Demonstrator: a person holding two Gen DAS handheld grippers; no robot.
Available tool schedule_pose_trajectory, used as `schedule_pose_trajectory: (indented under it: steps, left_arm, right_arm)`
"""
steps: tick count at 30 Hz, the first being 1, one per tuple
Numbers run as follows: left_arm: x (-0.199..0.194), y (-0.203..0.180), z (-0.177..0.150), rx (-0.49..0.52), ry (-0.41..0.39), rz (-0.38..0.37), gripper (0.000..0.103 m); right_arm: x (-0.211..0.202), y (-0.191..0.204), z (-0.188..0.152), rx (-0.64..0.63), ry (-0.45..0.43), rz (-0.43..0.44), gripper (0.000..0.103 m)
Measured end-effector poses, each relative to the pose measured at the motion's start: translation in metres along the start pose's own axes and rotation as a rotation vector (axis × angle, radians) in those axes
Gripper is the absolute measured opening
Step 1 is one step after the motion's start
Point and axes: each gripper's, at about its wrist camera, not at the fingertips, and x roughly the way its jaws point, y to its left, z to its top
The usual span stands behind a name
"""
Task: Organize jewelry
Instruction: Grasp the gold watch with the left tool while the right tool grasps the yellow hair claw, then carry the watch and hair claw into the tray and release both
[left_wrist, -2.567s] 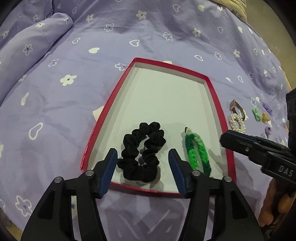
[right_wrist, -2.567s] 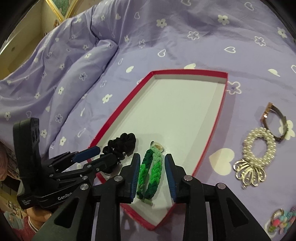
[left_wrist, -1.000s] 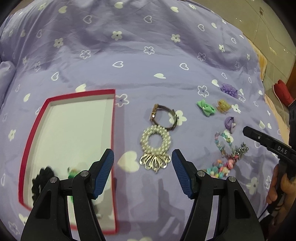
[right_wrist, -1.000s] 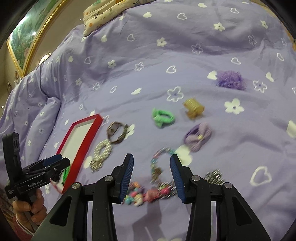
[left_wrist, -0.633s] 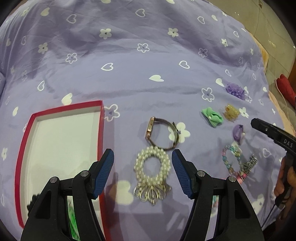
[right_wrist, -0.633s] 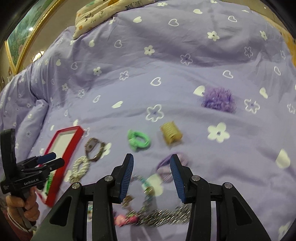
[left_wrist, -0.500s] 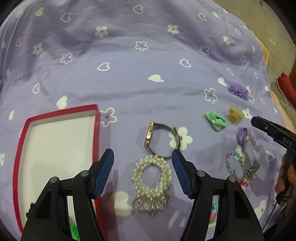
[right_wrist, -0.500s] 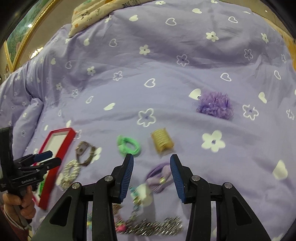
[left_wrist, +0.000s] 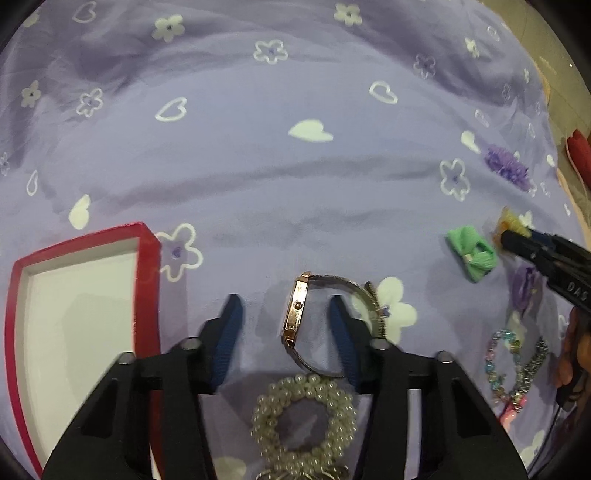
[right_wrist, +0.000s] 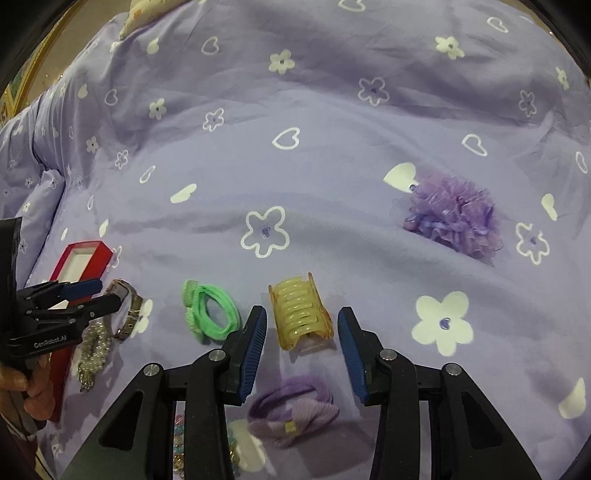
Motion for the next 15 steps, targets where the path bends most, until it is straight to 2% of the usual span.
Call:
schedule_pose_trajectory:
  steps: [2, 3, 4, 9, 15]
  left_arm:
    - [0.003, -0.001, 0.0, 0.005, 0.0, -0.01, 0.028]
    - [0.003, -0.002, 0.0, 0.01, -0.005, -0.012, 0.02]
    - [0.002, -0.002, 0.0, 0.013, -0.008, -0.016, 0.01]
    - [-0.005, 0.003, -0.002, -0.009, -0.024, -0.051, 0.008]
    - [-0.028, 0.01, -0.009, -0.045, -0.071, -0.085, 0.007]
  right_arm:
    - [0.002, -0.002, 0.0, 0.004, -0.003, 0.0, 0.032]
    - [0.002, -0.003, 0.0, 0.008, -0.005, -0.001, 0.027]
    - [0.001, -0.003, -0.001, 0.009, -0.008, -0.003, 0.026]
    - [-0.01, -0.001, 0.001, 0.02, -0.035, 0.01, 0.026]
    - [-0.035, 0.013, 0.002, 0.035, -0.087, 0.073, 0.026]
